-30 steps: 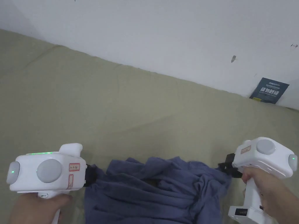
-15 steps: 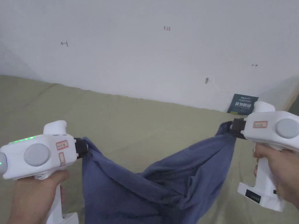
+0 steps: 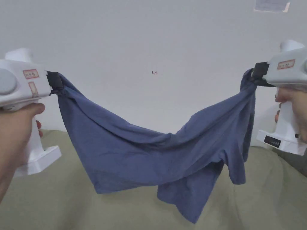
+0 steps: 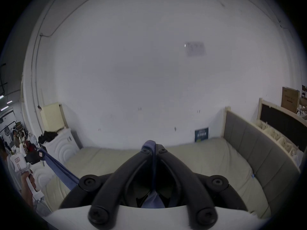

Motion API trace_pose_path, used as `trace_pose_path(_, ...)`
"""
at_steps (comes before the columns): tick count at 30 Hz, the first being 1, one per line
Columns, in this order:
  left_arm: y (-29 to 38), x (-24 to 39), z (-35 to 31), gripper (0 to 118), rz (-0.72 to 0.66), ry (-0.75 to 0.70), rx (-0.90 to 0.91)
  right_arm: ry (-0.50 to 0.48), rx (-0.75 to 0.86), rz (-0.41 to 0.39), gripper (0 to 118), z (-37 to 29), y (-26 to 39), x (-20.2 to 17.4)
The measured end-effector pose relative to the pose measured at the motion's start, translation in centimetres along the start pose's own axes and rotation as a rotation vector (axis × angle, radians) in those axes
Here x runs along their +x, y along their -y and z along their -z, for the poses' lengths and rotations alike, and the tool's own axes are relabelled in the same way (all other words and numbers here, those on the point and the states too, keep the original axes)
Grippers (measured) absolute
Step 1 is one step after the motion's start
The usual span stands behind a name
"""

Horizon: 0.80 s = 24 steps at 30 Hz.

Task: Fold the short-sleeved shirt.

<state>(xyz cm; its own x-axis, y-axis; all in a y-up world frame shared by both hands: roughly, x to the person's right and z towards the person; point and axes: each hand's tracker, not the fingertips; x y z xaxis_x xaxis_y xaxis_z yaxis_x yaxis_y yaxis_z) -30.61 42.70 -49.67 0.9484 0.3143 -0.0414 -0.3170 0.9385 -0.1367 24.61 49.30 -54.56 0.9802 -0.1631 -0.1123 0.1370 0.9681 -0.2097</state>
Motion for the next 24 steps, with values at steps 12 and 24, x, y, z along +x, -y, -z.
trace_pose_path(12, -2.4, 0.1, 3.0, 8, 0.066, -0.024, 0.013, -0.02, 0.049, 0.038, 3, 2.2, -0.8, 0.6)
trace_pose_path(24, 18.2, -5.8, 8.0, 8, -0.037, -0.101, -0.186, 0.142, -0.08, 0.157, 3, 7.7, 23.5, 4.8)
